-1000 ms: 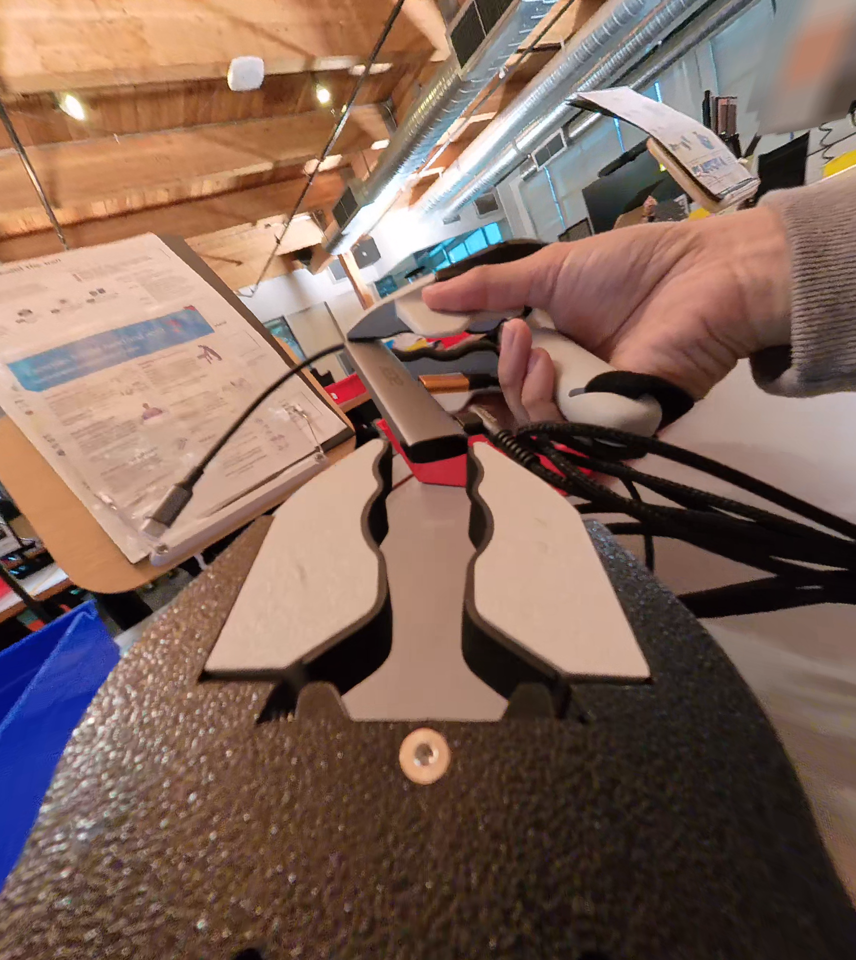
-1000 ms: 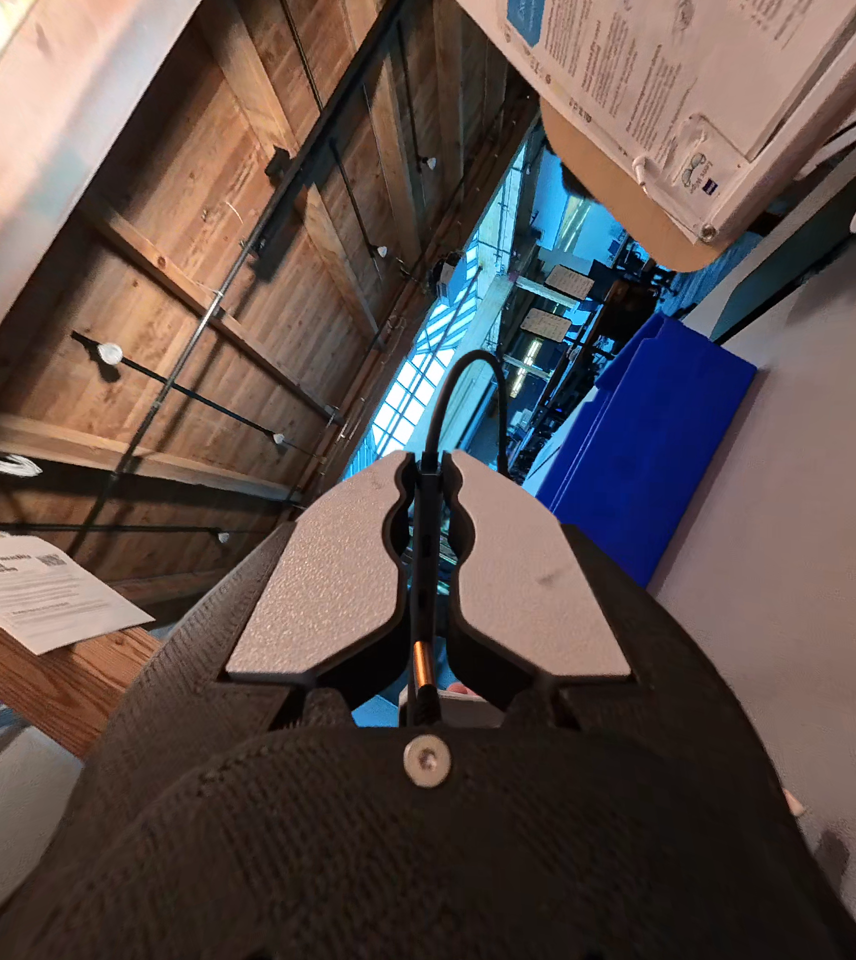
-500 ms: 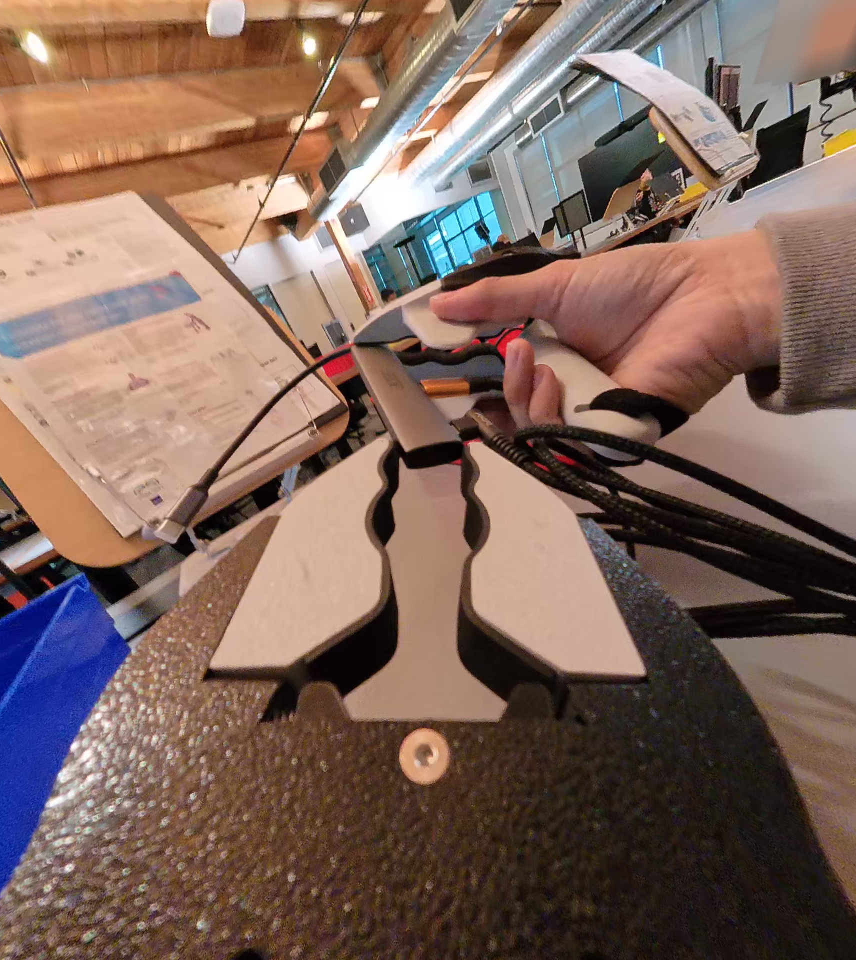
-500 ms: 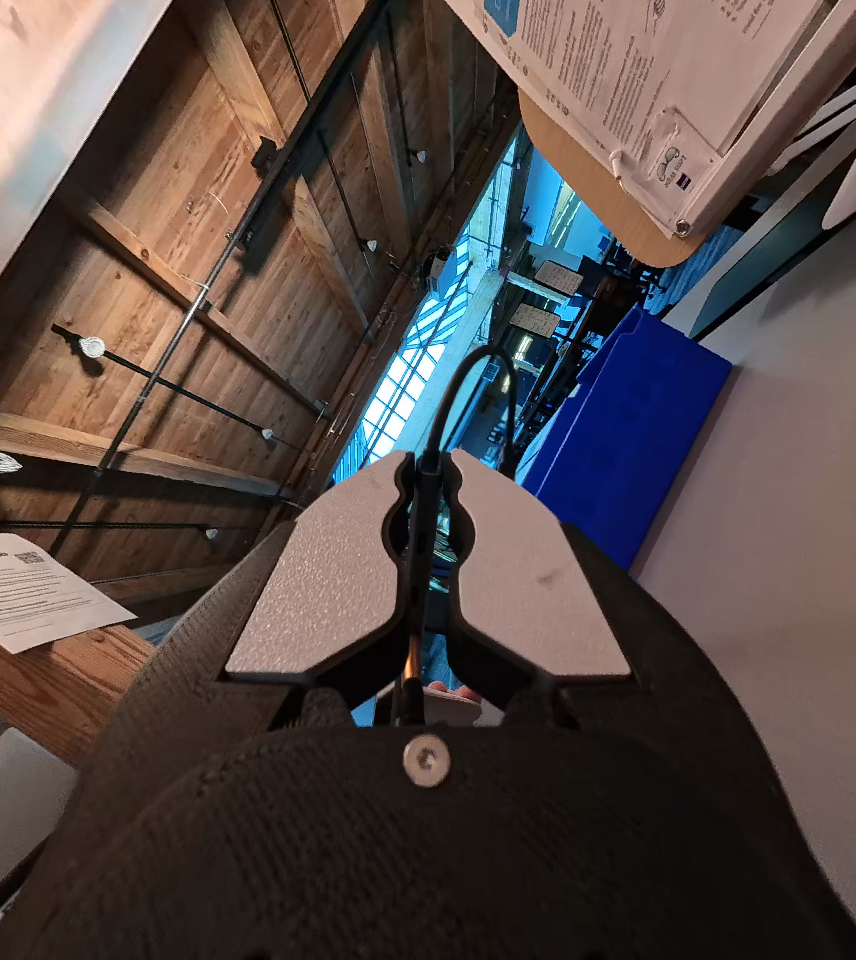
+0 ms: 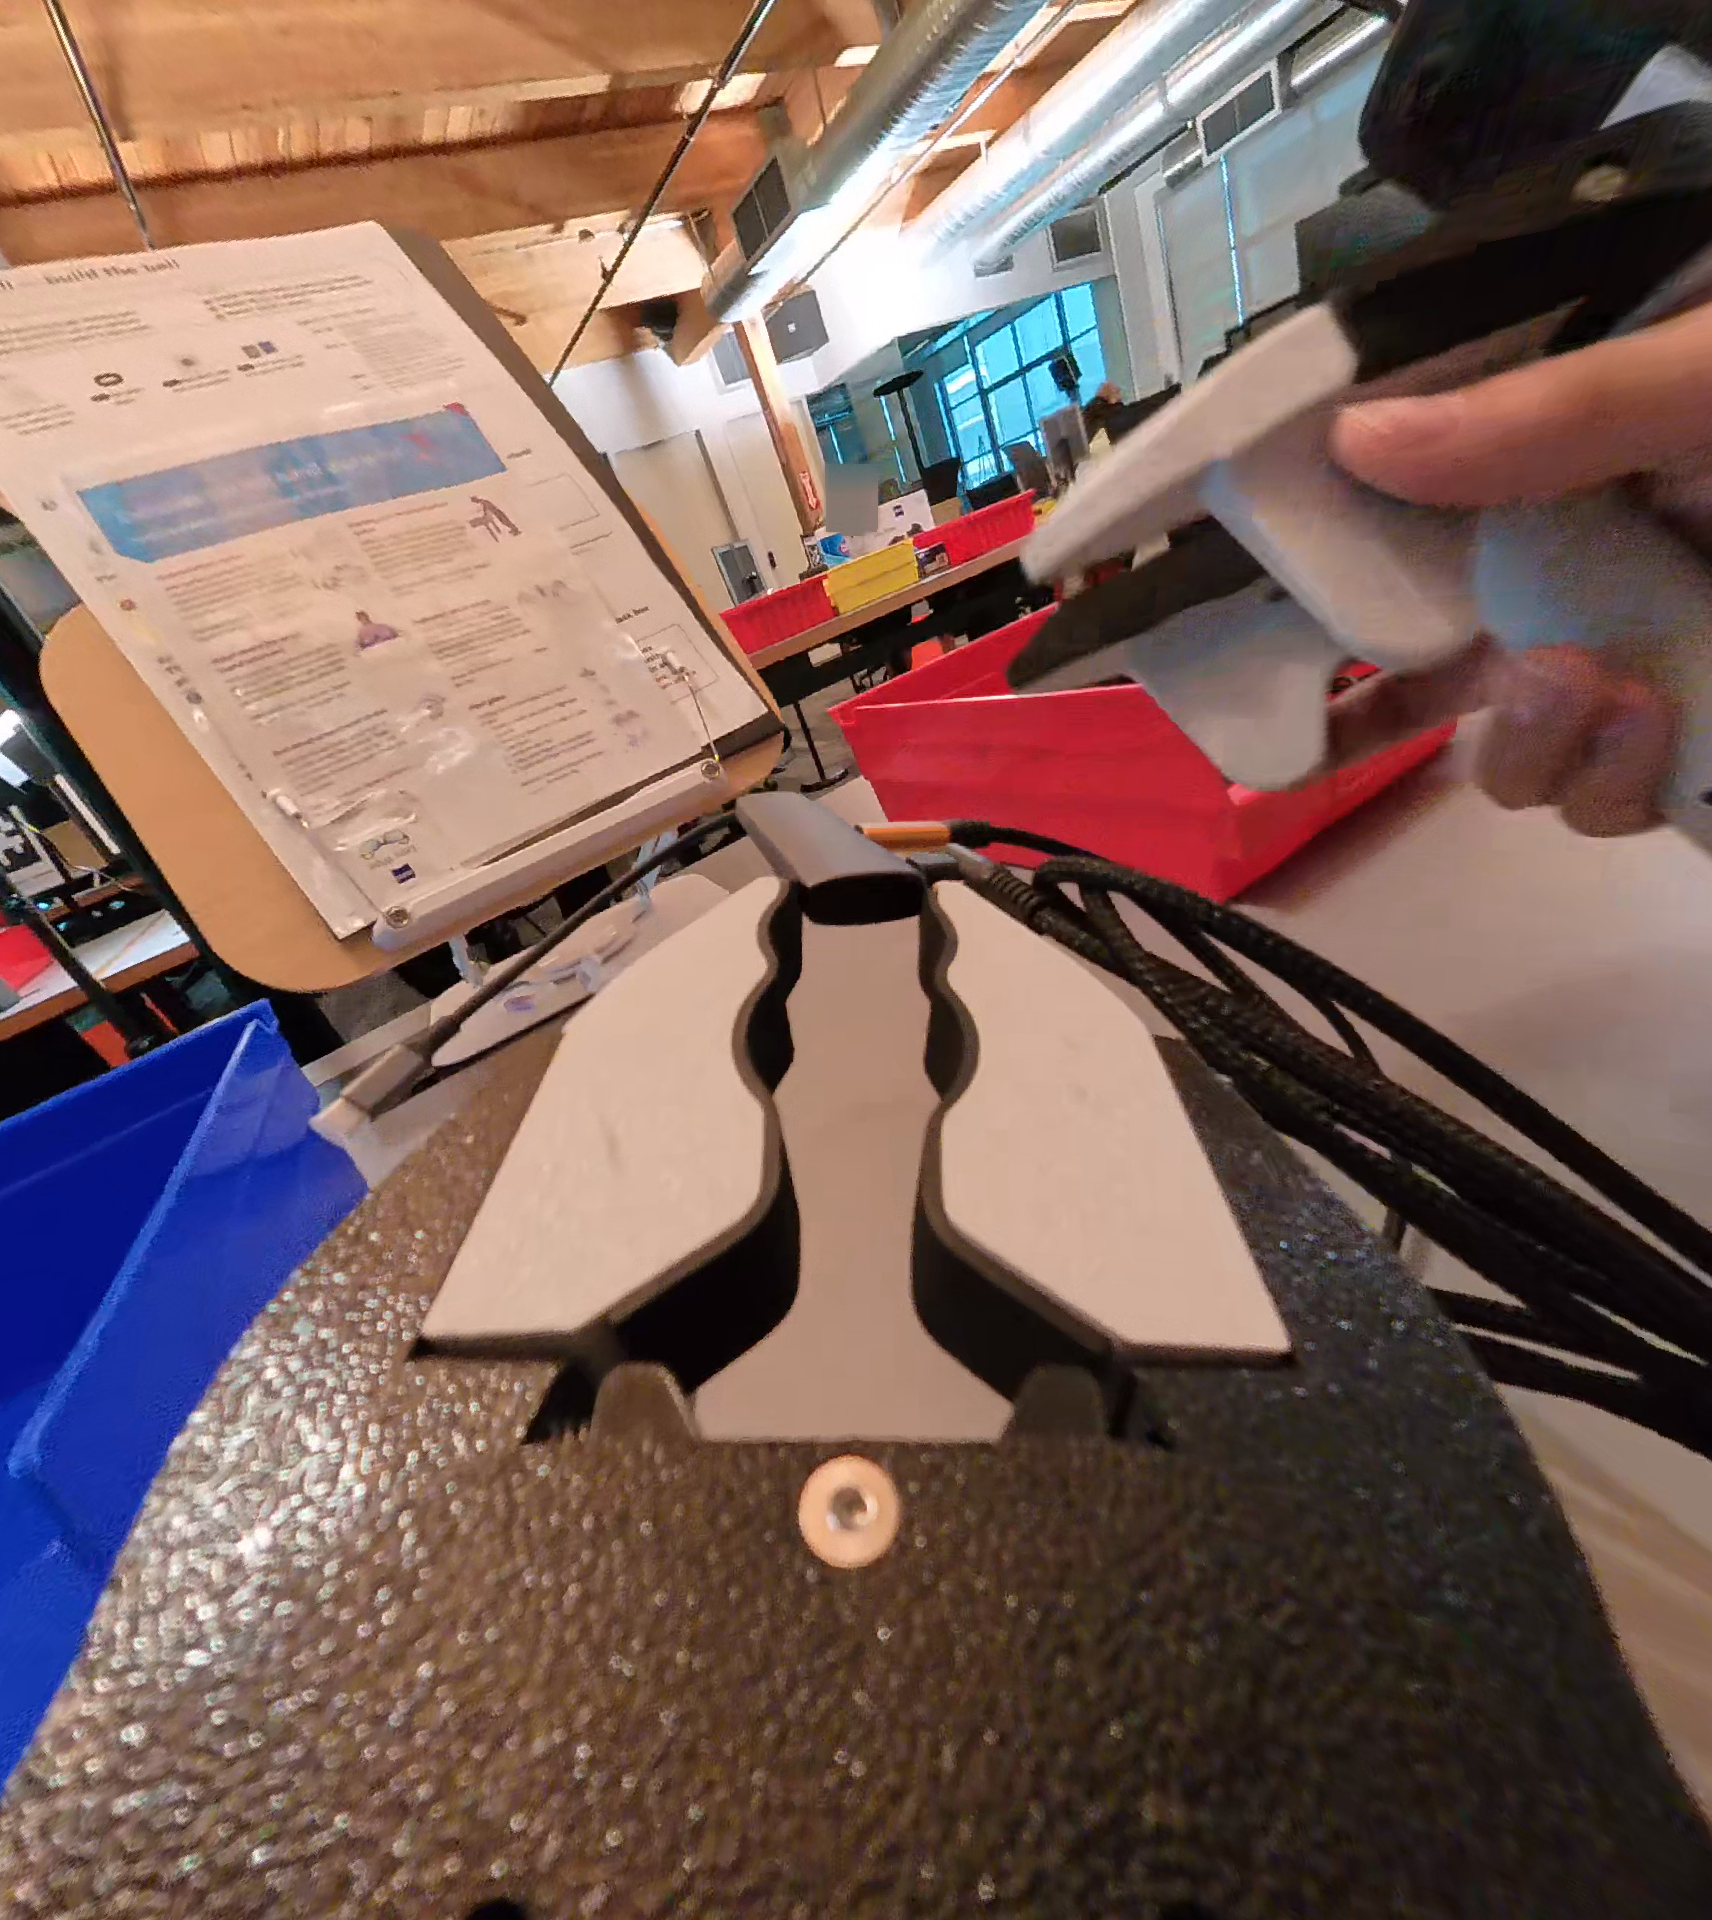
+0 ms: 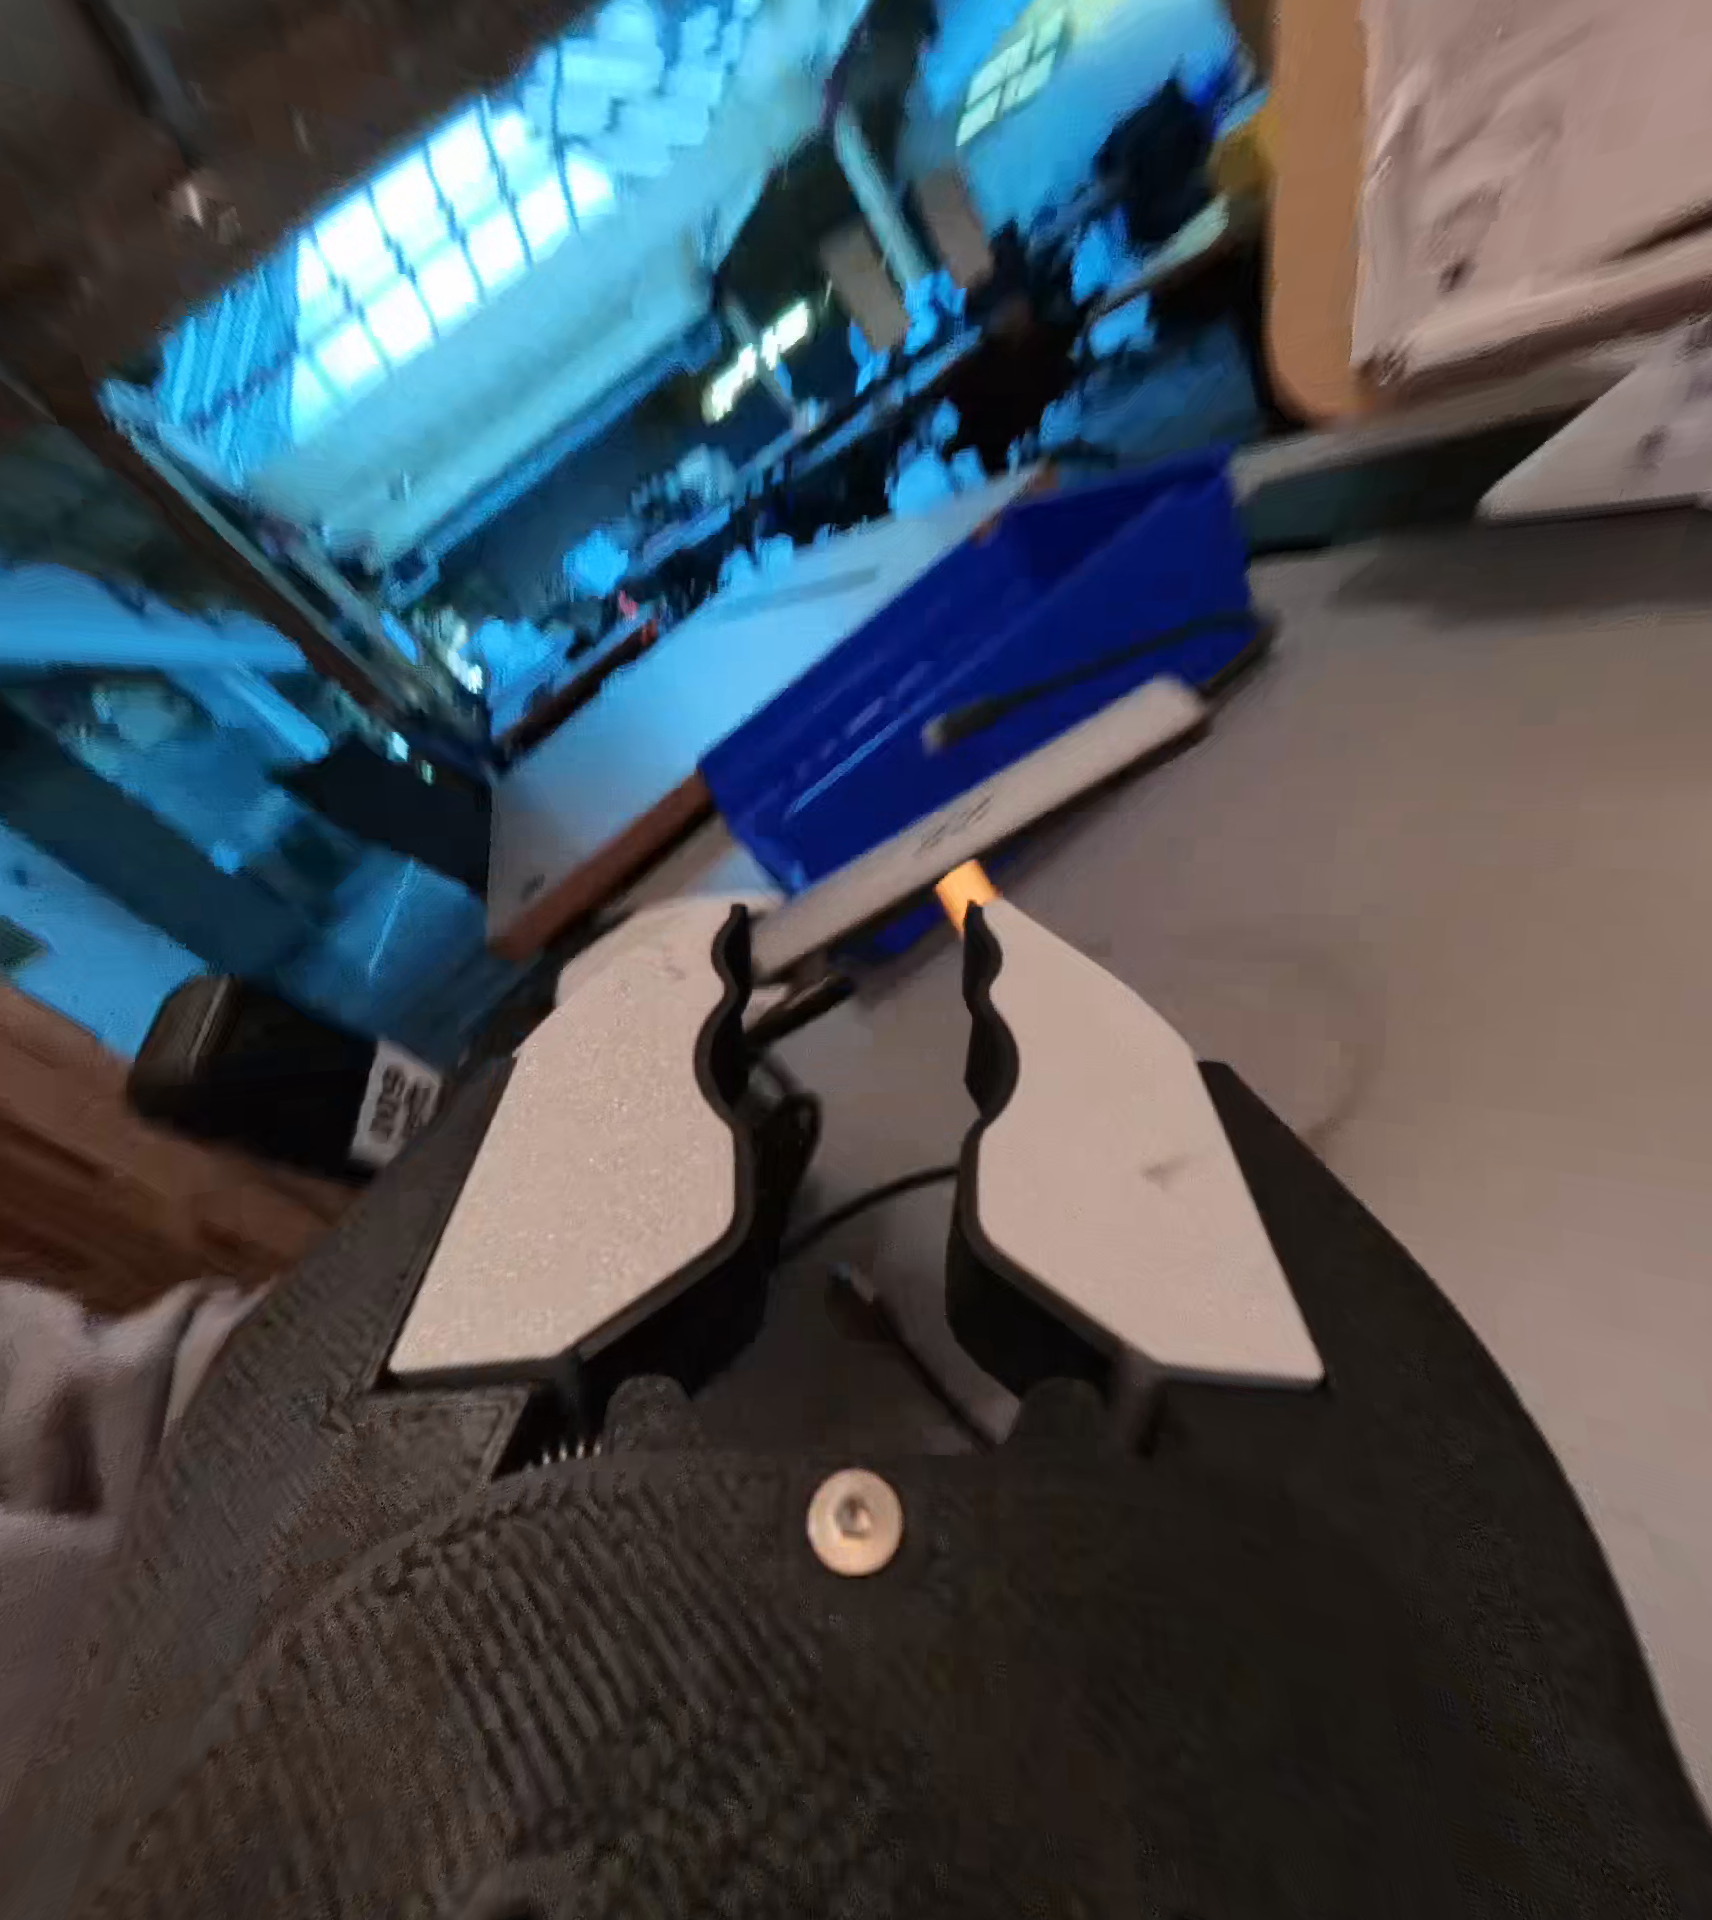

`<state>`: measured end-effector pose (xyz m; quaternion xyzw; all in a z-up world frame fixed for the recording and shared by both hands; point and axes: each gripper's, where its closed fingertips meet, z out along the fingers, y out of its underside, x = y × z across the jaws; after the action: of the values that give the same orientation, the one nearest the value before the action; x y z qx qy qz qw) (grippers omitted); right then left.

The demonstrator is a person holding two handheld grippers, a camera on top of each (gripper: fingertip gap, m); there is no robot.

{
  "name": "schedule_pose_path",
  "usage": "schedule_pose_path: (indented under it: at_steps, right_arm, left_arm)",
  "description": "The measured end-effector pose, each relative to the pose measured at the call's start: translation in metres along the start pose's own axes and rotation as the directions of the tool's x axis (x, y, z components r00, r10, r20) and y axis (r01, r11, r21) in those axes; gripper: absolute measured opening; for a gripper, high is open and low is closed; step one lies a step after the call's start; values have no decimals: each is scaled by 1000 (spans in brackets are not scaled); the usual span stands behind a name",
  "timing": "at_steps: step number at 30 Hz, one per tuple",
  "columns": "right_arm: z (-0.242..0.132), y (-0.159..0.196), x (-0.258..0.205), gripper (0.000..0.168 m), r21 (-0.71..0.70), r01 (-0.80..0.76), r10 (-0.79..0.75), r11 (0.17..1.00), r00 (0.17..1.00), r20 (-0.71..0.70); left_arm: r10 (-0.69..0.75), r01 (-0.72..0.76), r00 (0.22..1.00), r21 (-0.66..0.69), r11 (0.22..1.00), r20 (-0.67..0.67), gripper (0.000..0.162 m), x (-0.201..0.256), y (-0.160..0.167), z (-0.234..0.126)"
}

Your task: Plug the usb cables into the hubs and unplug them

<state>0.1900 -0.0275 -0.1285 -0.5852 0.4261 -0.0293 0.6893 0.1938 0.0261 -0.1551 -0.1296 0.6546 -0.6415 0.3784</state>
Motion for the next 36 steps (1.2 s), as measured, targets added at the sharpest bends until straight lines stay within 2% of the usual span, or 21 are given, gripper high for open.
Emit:
schedule_pose_path:
  at_steps: [2, 5, 8, 10, 12, 14, 20, 23, 26, 28, 32, 36]
  right_arm:
    - [6, 25, -10, 39, -87, -47, 49, 995, 998, 28]
    - [12, 41, -1, 36, -92, -142, 144, 986, 989, 16]
    - [18, 38, 0, 27, -35, -296, 298, 954, 949, 105]
    - [23, 40, -6, 20, -49, -365, 368, 930, 913, 177]
    - [29, 45, -16, 20, -92, -397, 408, 913, 882, 237]
    - [31, 44, -14, 14, -66, -423, 426, 904, 873, 239]
    - [35, 42, -14, 12, -51, -514, 504, 856, 809, 301]
    - [33, 41, -20, 12, -61, -527, 514, 848, 787, 342]
    - [34, 42, -19, 12, -63, -477, 471, 876, 823, 317]
    - [35, 41, -17, 12, -70, -494, 490, 867, 817, 305]
    - [35, 45, -17, 10, -93, -465, 472, 880, 837, 278]
    - [26, 46, -19, 10, -140, -417, 440, 898, 859, 263]
  left_arm:
    - [-9, 9, 1000, -11, 1000, -14, 21, 3, 4, 2]
    - [9, -10, 1000, -14, 1000, -22, 21, 5, 4, 2]
    - [29, -29, 999, 2, 1000, -33, 21, 8, -1, 0]
    - [44, -44, 998, 11, 999, -43, 21, 11, -3, -1]
    - [51, -50, 998, 20, 999, -47, 21, 13, -3, -1]
    - [40, -40, 998, 20, 999, -38, 21, 11, -1, -2]
    - [74, -74, 997, 8, 997, -12, 22, 5, 1, -3]
    - [58, -57, 998, 34, 998, -22, 21, 5, -4, -6]
    - [56, -55, 998, 32, 998, -16, 21, 4, -2, -6]
    - [40, -40, 999, 22, 999, -9, 22, 3, 0, -4]
    - [169, -169, 985, -20, 985, 36, 21, 2, 4, -5]
    - [173, -172, 985, -28, 985, 22, 21, 9, 0, -6]
